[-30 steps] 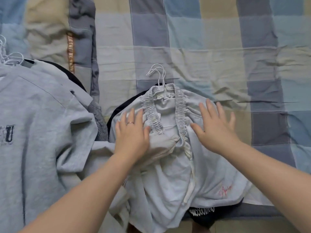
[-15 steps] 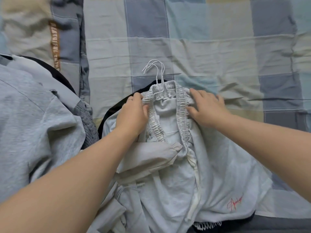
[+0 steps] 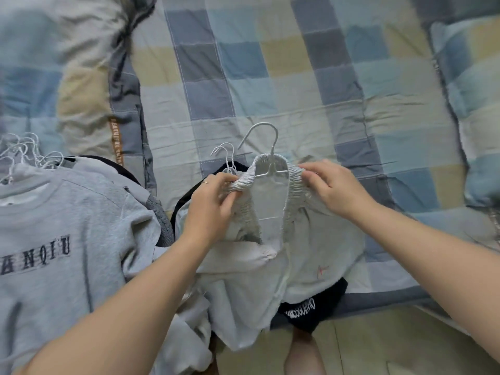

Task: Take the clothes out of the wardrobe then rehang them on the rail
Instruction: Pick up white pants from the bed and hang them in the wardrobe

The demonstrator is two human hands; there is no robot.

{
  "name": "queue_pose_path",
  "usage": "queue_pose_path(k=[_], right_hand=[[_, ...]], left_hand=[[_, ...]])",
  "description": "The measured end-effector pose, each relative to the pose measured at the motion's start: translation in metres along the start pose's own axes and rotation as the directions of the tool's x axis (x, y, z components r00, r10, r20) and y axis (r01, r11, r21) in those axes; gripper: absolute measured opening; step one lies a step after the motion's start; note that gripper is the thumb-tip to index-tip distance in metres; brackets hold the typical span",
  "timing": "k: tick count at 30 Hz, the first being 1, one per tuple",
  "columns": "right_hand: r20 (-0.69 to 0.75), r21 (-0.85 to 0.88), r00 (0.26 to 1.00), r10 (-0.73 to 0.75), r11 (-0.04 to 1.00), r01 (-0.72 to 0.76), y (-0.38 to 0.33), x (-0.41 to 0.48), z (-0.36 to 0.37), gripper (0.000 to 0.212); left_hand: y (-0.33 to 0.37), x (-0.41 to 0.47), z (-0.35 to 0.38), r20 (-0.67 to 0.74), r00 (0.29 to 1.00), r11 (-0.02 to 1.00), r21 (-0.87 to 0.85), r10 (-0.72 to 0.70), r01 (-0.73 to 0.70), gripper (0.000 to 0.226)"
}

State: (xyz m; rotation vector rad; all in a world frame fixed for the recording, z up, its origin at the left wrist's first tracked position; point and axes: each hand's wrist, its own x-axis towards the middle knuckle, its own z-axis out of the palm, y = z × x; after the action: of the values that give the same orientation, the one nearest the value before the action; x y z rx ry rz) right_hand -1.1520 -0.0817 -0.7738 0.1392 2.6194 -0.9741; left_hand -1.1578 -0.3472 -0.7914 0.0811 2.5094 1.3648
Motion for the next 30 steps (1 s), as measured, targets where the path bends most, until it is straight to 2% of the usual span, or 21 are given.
queue_pose_path(k=[3, 7, 10, 13, 18, 22, 27, 30], right_hand=[[-0.127, 0.053, 0.992, 0.005, 0.999, 0.002, -0.034, -0.059, -0.048, 0.019], [-0.274, 0.055, 0.959, 0.071, 0.997, -0.058, -0.078, -0.137, -0.096, 0.02], [-0.43, 0.07, 0.899, 0.085, 0.996, -0.06, -0.112, -0.193, -0.125, 0.015], [-0.562, 0.052, 0.823, 0.08, 0.997, -0.061, -0.142, -0.246, -0.151, 0.011], [-0.755, 0.019, 0.654, 0.045, 0.999, -0.047, -0.181, -0.319, -0.194, 0.01], [-0.889, -0.005, 0.458, 0.018, 0.999, -0.05, -0.205, -0.375, -0.227, 0.008], [-0.971, 0.01, 0.237, 0.017, 0.999, -0.033, -0.235, -0.454, -0.272, 0.008], [-0.986, -0.054, 0.163, -0.046, 0.997, -0.047, -0.258, -0.514, -0.295, 0.008]], left_hand=[[0.059, -0.024, -0.026, -0.006, 0.996, 0.993, -0.079, 0.087, -0.088, 0.027], [0.13, -0.049, -0.058, 0.036, 0.971, 0.969, -0.075, 0.238, -0.235, 0.024], [0.181, -0.063, -0.081, 0.105, 0.933, 0.937, -0.101, 0.344, -0.334, 0.02], [0.23, -0.076, -0.1, 0.165, 0.865, 0.881, -0.117, 0.473, -0.459, 0.022], [0.31, -0.099, -0.118, 0.2, 0.753, 0.779, -0.198, 0.627, -0.595, 0.023], [0.377, -0.125, -0.12, 0.208, 0.638, 0.671, -0.249, 0.741, -0.698, 0.022], [0.46, -0.172, -0.111, 0.208, 0.478, 0.519, -0.248, 0.853, -0.818, 0.026], [0.509, -0.211, -0.102, 0.162, 0.417, 0.446, -0.246, 0.894, -0.861, 0.024]])
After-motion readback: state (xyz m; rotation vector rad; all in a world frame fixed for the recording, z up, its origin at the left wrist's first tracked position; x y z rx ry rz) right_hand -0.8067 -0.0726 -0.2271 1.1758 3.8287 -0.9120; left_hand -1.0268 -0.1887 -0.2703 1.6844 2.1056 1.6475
